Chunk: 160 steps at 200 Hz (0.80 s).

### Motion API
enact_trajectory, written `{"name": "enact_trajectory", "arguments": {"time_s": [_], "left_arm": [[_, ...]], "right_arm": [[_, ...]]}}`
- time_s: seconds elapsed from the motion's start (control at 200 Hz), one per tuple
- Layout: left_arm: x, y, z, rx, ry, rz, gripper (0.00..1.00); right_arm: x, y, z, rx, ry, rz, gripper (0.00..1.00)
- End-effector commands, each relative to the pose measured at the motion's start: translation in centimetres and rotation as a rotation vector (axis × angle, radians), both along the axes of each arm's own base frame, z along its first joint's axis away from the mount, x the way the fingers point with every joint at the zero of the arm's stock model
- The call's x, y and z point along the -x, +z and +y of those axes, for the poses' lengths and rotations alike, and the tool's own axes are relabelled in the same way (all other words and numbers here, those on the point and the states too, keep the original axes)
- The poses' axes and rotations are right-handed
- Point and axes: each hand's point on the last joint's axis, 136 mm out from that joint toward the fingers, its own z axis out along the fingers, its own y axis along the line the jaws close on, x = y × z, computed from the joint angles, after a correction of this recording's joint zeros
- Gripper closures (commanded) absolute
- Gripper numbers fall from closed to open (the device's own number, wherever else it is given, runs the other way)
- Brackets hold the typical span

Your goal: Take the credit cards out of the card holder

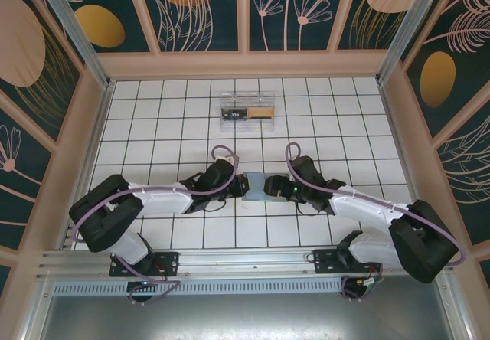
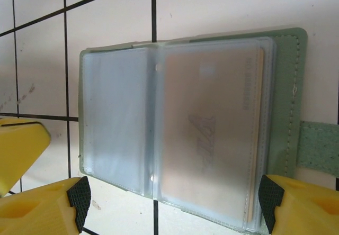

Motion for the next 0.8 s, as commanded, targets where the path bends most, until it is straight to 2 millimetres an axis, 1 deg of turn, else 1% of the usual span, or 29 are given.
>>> {"name": "enact_trajectory", "arguments": {"time_s": [0.0, 0.16, 0.425, 0.495, 0.616, 0.796], "left_arm": [[-0.3, -1.6, 0.7, -0.085, 0.018, 0.016, 1.00], [0.2, -3.2, 1.1, -0.119, 0.015, 0.055, 1.00], [0.7, -3.9, 1.1, -0.116, 0.002, 0.076, 1.00], [0.8, -4.0, 1.0, -0.114, -0.001, 0.080, 1.00], [0.9, -4.2, 0.8, -0.098, -0.007, 0.090, 1.00], [1.0, -4.3, 0.6, -0.090, -0.013, 0.095, 1.00]], "right_arm": [[-0.9, 0.7, 0.5, 0.000, 0.014, -0.025, 0.15], [-0.9, 0.3, 0.7, 0.002, 0.021, -0.015, 0.15], [-0.8, -0.7, 0.7, 0.019, 0.021, 0.014, 0.15], [-0.8, -0.6, 0.8, 0.015, 0.021, 0.015, 0.15], [-0.6, -0.2, 1.5, -0.029, 0.038, 0.020, 0.15], [-0.6, 1.2, 3.0, -0.106, 0.068, 0.013, 0.15]]}}
